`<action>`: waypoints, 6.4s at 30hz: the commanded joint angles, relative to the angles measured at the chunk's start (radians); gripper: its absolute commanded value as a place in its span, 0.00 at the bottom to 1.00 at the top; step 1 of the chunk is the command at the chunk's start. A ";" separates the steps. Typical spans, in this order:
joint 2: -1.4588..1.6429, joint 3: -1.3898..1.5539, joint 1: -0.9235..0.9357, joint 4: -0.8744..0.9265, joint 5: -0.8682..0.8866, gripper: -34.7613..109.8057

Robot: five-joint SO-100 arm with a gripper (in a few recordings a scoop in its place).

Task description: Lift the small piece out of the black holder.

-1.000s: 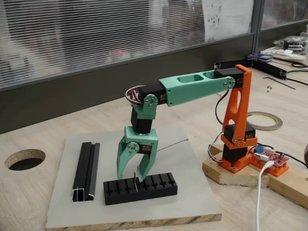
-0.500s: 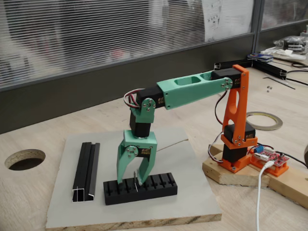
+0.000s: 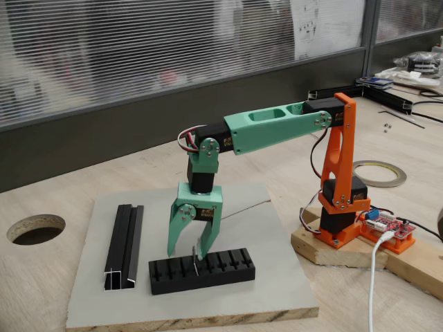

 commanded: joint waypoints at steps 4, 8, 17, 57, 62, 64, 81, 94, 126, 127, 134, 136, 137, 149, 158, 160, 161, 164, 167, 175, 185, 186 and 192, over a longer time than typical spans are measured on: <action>0.028 -0.008 -0.002 0.017 0.020 0.51; 0.028 -0.008 -0.006 0.017 0.020 0.51; 0.028 -0.008 -0.008 0.009 0.020 0.51; 0.066 -0.008 -0.049 0.005 0.018 0.30; 0.067 -0.009 -0.049 0.003 0.018 0.30; 0.067 -0.009 -0.049 0.003 0.018 0.30; 0.213 -0.064 -0.049 0.015 0.020 0.30; 0.502 -0.063 -0.049 0.012 0.023 0.30; 0.738 -0.058 0.084 0.017 0.023 0.30; 0.738 -0.055 0.084 0.017 0.025 0.30; 0.739 -0.055 0.084 0.017 0.023 0.30; 0.739 -0.057 0.084 0.017 0.023 0.30; 0.739 -0.057 0.089 0.017 0.023 0.30; 0.739 -0.049 0.098 0.017 0.023 0.30; 0.739 -0.049 0.098 0.017 0.023 0.30; 0.739 -0.049 0.098 0.017 0.023 0.30; 0.739 -0.049 0.098 0.017 0.023 0.30; 0.739 -0.049 0.100 0.017 0.023 0.30; 0.739 -0.049 0.100 0.017 0.023 0.30; 0.739 -0.060 0.192 0.017 0.023 0.30; 0.726 -0.048 0.198 0.017 0.023 0.30; 0.723 -0.048 0.198 0.017 0.023 0.30; 0.721 -0.048 0.198 0.017 0.023 0.30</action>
